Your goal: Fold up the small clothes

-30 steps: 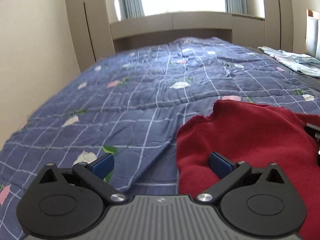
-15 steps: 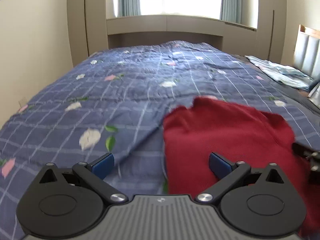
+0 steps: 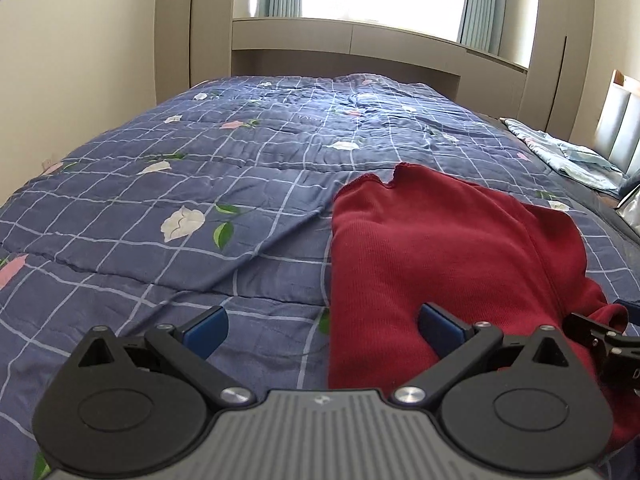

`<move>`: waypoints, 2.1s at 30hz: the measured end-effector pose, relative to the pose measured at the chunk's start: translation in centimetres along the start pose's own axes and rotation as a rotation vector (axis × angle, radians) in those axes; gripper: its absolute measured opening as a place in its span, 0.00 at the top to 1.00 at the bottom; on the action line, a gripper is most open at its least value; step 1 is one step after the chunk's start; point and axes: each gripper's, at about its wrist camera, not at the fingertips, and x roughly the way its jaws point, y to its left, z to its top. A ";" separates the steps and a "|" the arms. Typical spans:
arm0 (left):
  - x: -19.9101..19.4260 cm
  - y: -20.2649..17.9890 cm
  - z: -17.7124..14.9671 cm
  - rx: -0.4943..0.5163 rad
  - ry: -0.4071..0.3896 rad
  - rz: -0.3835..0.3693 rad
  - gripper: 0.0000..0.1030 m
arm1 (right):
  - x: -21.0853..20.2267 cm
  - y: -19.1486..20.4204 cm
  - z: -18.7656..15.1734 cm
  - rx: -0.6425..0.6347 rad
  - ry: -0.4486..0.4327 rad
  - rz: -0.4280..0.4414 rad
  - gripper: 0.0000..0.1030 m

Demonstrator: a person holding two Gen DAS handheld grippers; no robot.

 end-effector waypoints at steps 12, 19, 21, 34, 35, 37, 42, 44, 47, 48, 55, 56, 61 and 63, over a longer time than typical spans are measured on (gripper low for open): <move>0.1 0.0 -0.2 -0.026 0.003 -0.003 0.00 | 0.0 -0.6 -0.1 0.050 0.008 0.030 0.01; 0.2 0.1 -0.2 -0.033 0.006 -0.003 0.00 | 0.0 -0.7 -0.1 0.057 0.007 0.032 0.01; 0.3 0.1 -0.2 -0.035 0.009 -0.004 0.00 | 0.0 -0.7 -0.1 0.058 0.007 0.032 0.01; -0.7 0.2 0.5 -0.021 0.041 -0.004 0.01 | -3.9 1.1 0.1 0.167 0.016 -0.053 0.01; -1.2 0.2 0.5 -0.012 0.037 -0.001 0.01 | -4.8 1.5 -0.1 0.186 0.008 -0.041 0.01; -2.2 0.0 0.3 0.001 0.033 -0.001 0.01 | -6.3 2.4 -0.4 0.215 -0.007 0.006 0.01; -4.4 -0.8 -0.4 0.020 0.077 -0.033 0.00 | -7.4 5.2 -2.0 0.150 0.021 -0.038 0.01; -4.8 -1.2 -1.0 0.036 0.098 -0.034 0.00 | -6.7 5.7 -3.2 0.112 0.081 -0.103 0.00; -5.0 -1.6 -2.1 0.050 0.145 -0.023 0.01 | -7.1 6.1 -4.2 0.096 0.044 -0.117 0.01; -5.1 -1.5 -2.4 0.047 0.157 -0.025 0.01 | -7.2 6.3 -4.3 0.092 0.043 -0.124 0.01; -6.2 0.8 -3.0 -0.081 0.194 -0.069 0.00 | -7.4 5.7 -4.7 0.108 0.028 -0.114 0.00; -6.6 1.1 -3.0 -0.089 0.185 -0.071 0.01 | -7.3 5.6 -4.7 0.114 0.029 -0.112 0.00; -8.9 2.2 -4.0 -0.117 0.080 -0.029 0.00 | -6.9 6.2 -4.7 0.092 0.034 -0.140 0.00; -9.3 2.5 -4.2 -0.128 0.083 -0.019 0.00 | -6.9 6.1 -4.8 0.095 0.030 -0.138 0.00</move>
